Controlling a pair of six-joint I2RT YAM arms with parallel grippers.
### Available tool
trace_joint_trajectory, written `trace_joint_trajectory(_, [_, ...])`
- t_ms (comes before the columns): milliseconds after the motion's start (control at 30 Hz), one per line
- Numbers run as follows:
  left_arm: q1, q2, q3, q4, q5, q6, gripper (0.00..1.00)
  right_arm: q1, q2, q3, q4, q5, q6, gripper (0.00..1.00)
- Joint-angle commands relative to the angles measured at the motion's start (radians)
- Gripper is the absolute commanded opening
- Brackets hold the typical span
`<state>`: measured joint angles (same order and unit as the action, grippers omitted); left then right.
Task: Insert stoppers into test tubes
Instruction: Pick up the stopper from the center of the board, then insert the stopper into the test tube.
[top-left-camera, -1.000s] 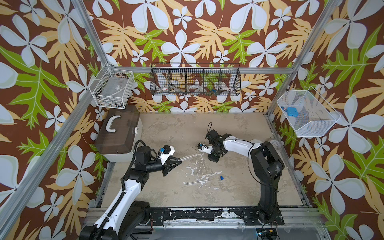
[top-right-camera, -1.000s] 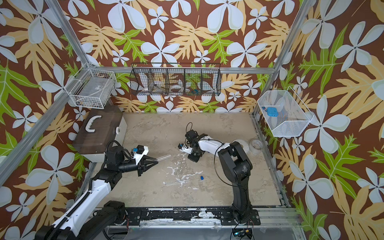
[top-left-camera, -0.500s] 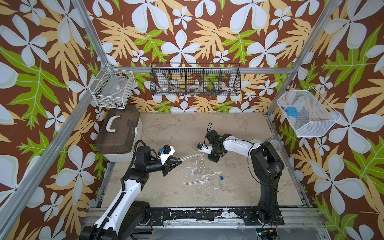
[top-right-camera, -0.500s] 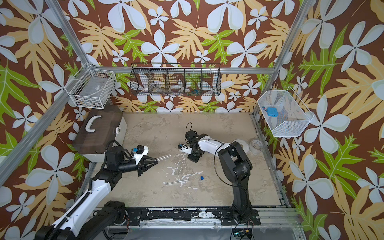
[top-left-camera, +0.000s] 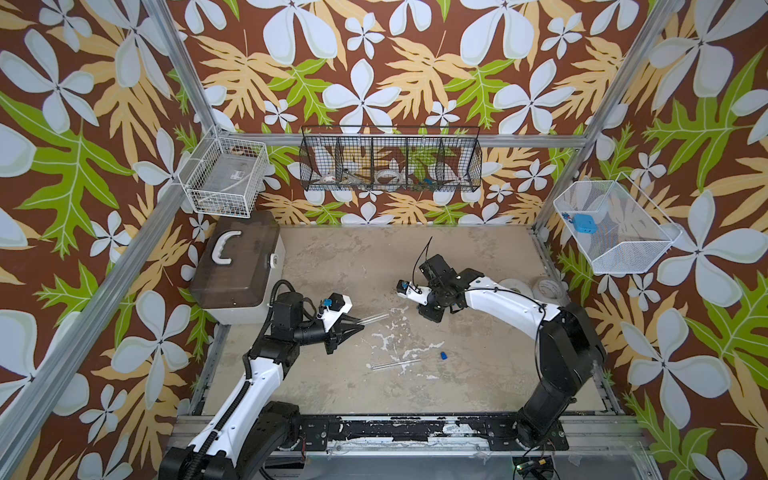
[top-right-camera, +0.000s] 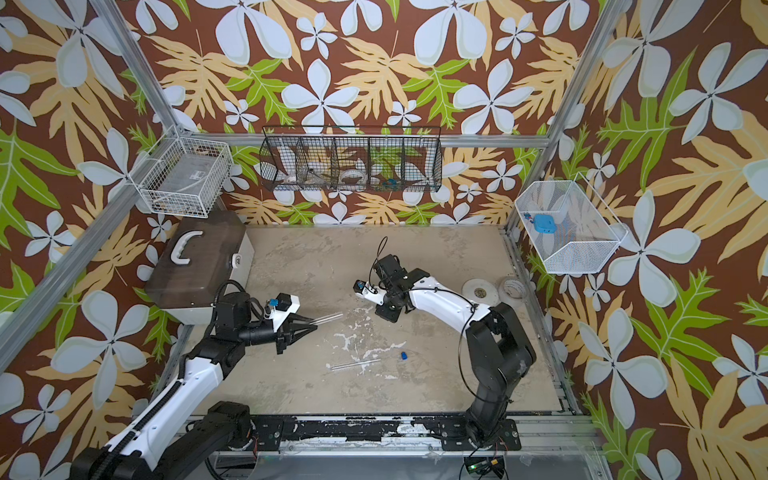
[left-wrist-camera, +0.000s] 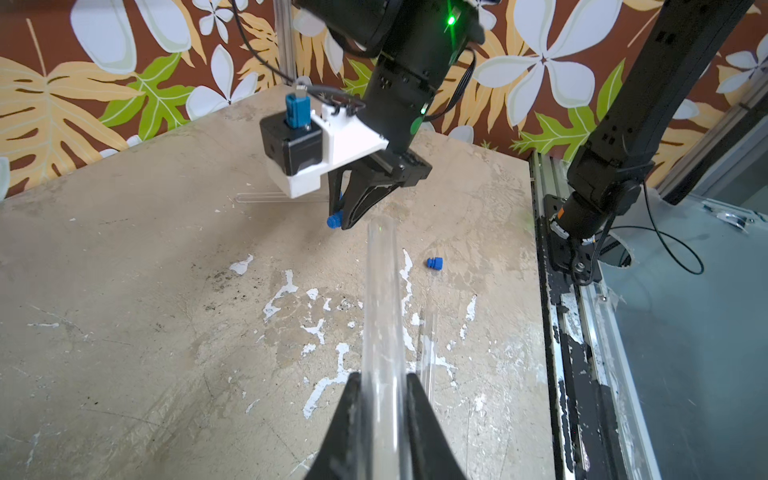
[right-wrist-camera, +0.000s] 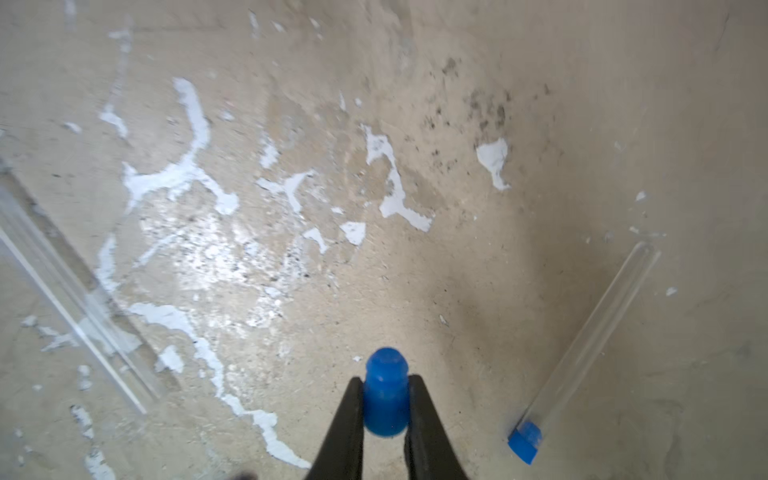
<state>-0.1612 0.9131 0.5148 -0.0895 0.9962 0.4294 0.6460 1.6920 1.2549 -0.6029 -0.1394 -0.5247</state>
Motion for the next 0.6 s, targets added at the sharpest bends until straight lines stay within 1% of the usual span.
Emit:
trace_joint_trajectory(0, [-0.011, 0.010, 0.010, -0.042, 0.005, 0.093, 0.04, 0.049, -0.077, -0.045, 0.038, -0.013, -0.073, 0.18])
trace_joint_trajectory(167, [-0.020, 0.030, 0.015, -0.052, 0.021, 0.121, 0.01, 0.099, -0.197, -0.120, 0.086, 0.048, -0.125, 0.16])
trace_joint_trajectory(300, [-0.027, 0.038, 0.001, -0.052, 0.032, 0.156, 0.00, 0.153, -0.289, -0.184, 0.128, 0.077, -0.171, 0.15])
trace_joint_trajectory(467, [-0.045, 0.058, 0.003, -0.058, 0.042, 0.159, 0.00, 0.227, -0.364, -0.248, 0.172, 0.132, -0.226, 0.15])
trace_joint_trajectory(567, [-0.061, 0.068, 0.005, -0.058, 0.058, 0.157, 0.00, 0.252, -0.390, -0.264, 0.186, 0.139, -0.237, 0.14])
